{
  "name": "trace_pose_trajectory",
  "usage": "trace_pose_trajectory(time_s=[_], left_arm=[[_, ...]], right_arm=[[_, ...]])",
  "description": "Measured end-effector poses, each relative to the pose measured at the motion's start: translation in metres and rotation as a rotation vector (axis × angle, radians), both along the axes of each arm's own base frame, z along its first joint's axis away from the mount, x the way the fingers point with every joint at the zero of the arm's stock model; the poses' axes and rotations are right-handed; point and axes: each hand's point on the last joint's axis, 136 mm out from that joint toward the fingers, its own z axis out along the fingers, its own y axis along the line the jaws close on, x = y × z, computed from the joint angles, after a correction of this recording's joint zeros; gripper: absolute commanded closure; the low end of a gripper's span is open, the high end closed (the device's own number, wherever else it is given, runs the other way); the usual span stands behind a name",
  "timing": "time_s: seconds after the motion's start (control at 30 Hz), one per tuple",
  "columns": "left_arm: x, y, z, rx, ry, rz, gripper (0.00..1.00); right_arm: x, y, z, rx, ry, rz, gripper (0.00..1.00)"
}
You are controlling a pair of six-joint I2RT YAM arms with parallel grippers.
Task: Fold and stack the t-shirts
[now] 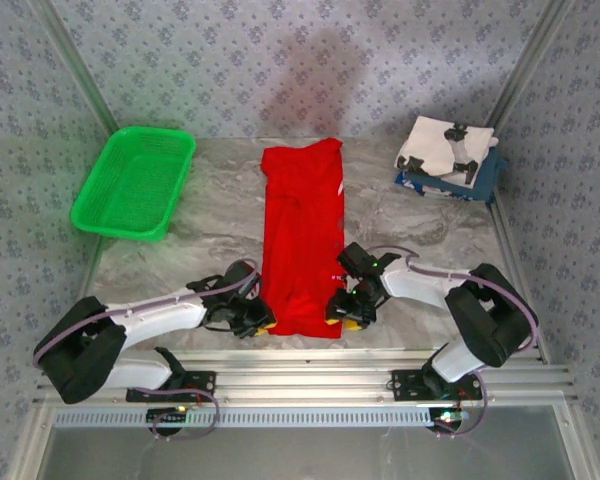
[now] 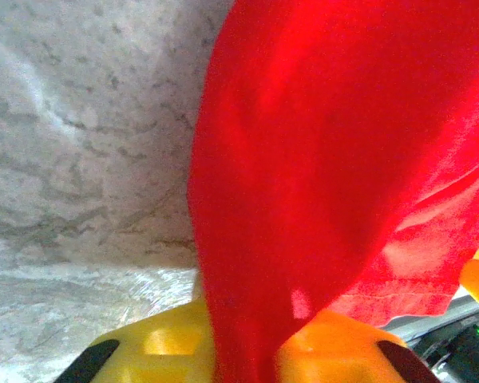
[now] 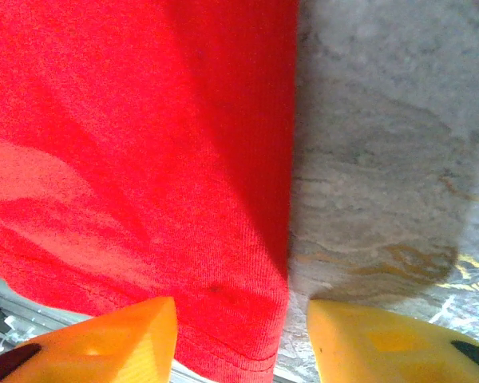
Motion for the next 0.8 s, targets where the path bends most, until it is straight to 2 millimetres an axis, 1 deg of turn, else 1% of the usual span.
trace_pose_trajectory(time_s=[0.1,0.2,0.37,0.53,0.63,0.8], left_arm=[[0.000,-0.001,0.001,-0.003,-0.003,-0.003,0.92],[0.000,-0.002,0.003,-0.008,-0.008,-0.006,0.93],[0.000,-0.004,0.008,-0.023,-0.023,-0.013,0.94],[-0.001,-0.004,0.012,-0.027,-0.028,-0.014,0.95],[-0.001,-0.004,0.013,-0.025,-0.030,-0.021,0.95],[-0.001,-0.004,0.022,-0.022,-0.036,-0.036,0.95]], right_arm=[[-0.001,0.000,-0.001,-0.021,0.007,0.007,0.57],[-0.002,0.001,-0.002,-0.050,0.008,0.020,0.63],[-0.003,-0.001,-0.002,-0.094,0.014,0.040,0.83],[-0.004,-0.001,-0.001,-0.098,0.012,0.056,0.96],[-0.006,0.006,0.000,-0.075,0.007,0.078,1.00],[-0.009,0.024,0.006,0.002,0.002,0.115,1.00]])
